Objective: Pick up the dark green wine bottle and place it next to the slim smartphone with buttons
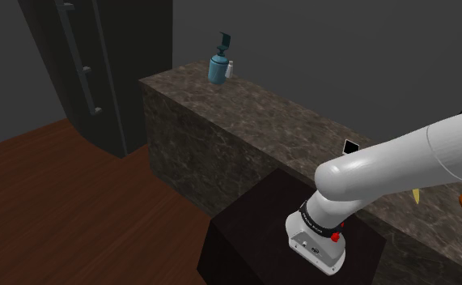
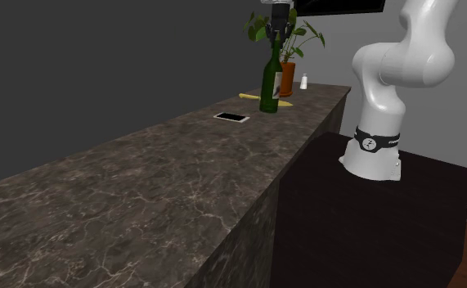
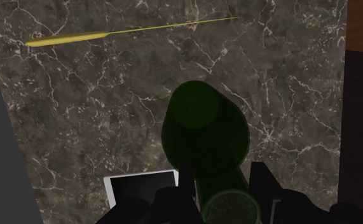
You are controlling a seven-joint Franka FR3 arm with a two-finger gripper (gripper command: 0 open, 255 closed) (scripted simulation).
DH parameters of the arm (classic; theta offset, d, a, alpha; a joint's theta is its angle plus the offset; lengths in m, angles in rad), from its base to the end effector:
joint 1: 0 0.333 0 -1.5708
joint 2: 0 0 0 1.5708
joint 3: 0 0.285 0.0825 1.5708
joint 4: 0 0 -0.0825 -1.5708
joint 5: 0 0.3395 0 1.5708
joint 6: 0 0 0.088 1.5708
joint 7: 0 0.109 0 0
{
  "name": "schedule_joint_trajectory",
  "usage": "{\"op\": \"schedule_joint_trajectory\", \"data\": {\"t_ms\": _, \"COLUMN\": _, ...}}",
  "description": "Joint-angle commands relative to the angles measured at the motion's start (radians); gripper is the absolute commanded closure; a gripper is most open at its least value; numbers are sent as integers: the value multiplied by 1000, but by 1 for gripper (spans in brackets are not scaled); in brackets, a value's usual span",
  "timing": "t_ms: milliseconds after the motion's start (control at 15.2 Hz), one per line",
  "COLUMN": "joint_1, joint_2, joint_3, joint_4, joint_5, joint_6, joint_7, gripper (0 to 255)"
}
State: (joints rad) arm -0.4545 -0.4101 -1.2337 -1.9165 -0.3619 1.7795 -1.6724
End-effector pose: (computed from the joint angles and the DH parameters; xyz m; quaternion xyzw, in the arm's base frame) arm -0.1480 -0.4687 0.5096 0.9990 0.0416 0.0146 0.0113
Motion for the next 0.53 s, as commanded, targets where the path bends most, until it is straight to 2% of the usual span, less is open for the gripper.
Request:
{"op": "schedule_joint_trajectory", "data": {"t_ms": 0, "joint_1": 0, "joint_2": 0, "joint_3": 0, "joint_4": 0, "joint_5": 0, "joint_6": 0, "joint_7": 0, "gripper": 255}}
{"op": "schedule_joint_trajectory", "data": {"t_ms": 66, "joint_1": 0, "joint_2": 0, "joint_3": 0, "joint_4": 0, "joint_5": 0, "joint_6": 0, "joint_7": 0, "gripper": 0}}
{"op": "schedule_joint_trajectory", "data": {"t_ms": 396, "joint_1": 0, "joint_2": 0, "joint_3": 0, "joint_4": 0, "joint_5": 0, "joint_6": 0, "joint_7": 0, "gripper": 0}}
{"op": "schedule_joint_trajectory", "data": {"t_ms": 462, "joint_1": -1, "joint_2": 1, "joint_3": 10, "joint_4": 32, "joint_5": 5, "joint_6": -32, "joint_7": -3, "gripper": 0}}
